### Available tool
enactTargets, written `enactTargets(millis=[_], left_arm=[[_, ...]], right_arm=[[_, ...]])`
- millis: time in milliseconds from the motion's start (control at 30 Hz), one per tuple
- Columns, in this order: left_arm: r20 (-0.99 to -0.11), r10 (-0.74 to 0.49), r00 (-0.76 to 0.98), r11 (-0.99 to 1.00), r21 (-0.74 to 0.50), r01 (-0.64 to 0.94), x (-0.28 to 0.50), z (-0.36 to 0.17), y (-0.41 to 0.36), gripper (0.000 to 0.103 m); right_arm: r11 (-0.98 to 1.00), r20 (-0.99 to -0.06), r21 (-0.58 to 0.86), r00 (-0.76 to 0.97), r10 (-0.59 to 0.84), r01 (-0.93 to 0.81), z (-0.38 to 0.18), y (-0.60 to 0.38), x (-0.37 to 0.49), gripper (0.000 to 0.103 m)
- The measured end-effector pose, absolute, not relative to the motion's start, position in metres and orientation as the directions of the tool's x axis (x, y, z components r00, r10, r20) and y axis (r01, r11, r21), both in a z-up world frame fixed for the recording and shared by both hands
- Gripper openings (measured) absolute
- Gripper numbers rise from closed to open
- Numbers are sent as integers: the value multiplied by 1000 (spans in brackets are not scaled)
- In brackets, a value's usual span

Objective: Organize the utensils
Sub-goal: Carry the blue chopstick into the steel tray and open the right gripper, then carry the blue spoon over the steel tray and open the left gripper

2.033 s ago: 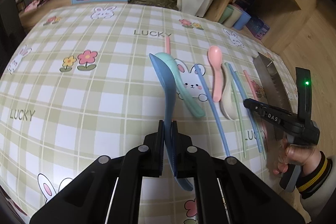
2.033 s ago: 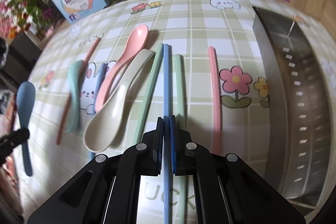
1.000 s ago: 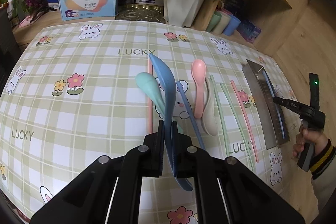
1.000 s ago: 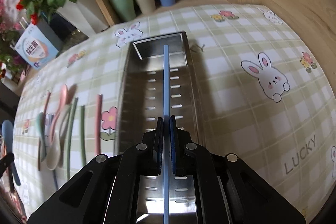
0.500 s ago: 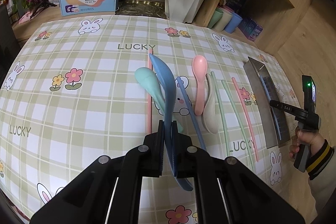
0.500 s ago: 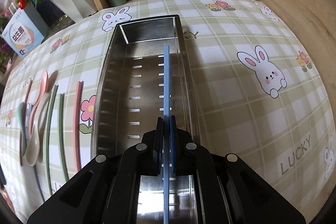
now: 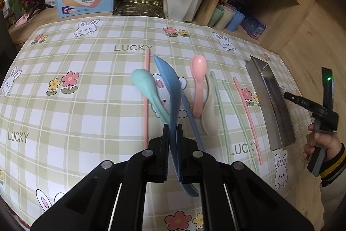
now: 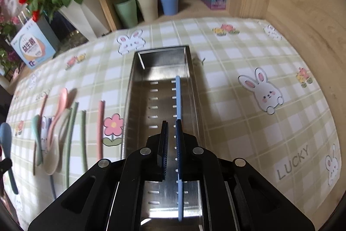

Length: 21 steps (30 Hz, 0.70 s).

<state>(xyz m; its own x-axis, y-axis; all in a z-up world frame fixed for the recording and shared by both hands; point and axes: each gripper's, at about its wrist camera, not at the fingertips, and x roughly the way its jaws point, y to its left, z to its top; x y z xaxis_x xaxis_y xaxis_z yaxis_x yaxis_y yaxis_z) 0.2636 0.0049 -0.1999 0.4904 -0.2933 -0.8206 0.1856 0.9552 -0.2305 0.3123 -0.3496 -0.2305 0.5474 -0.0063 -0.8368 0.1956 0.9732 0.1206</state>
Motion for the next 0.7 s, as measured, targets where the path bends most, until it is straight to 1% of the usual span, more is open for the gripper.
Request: enactTargets(millis=[33, 100, 133, 167, 267, 367, 400, 433, 467, 533, 567, 700], left_arm=[[-822, -297, 486, 954, -231, 193, 265, -199, 1, 6], [-824, -311, 474, 949, -240, 206, 268, -197, -7, 6], [-824, -317, 470, 947, -243, 211, 269, -197, -11, 6], [-823, -324, 467, 944, -247, 220, 270, -195, -16, 6], [-819, -343, 460, 934, -244, 262, 274, -190, -37, 6], [-817, -378, 435, 917, -265, 300, 281, -186, -62, 6], [-817, -390, 426, 910, -270, 315, 283, -185, -73, 6], [-817, -398, 418, 904, -271, 330, 286, -184, -85, 6], [-817, -402, 413, 900, -271, 341, 287, -183, -93, 6], [-818, -417, 397, 890, -277, 363, 293, -181, -115, 6], [-817, -424, 391, 886, -285, 365, 297, -181, -125, 6], [-816, -467, 341, 860, -330, 389, 317, -184, -178, 6]], right_arm=[[973, -831, 128, 556, -1, 194, -227, -350, 309, 9], [971, -822, 151, 569, 19, 187, -223, -352, 303, 21], [970, -816, 162, 577, 28, 182, -221, -352, 300, 42], [970, -806, 164, 591, 28, 177, -219, -353, 295, 53], [974, -800, 156, 599, 26, 166, -216, -357, 288, 54], [968, -799, 179, 600, 38, 177, -217, -368, 283, 61], [966, -800, 187, 599, 42, 181, -217, -371, 282, 62], [961, -802, 205, 595, 57, 184, -219, -376, 281, 66], [959, -801, 216, 594, 66, 185, -220, -380, 281, 73], [952, -797, 235, 600, 72, 197, -222, -389, 279, 77], [949, -797, 238, 600, 69, 208, -223, -393, 278, 86], [944, -799, 232, 599, 49, 232, -229, -408, 277, 87]])
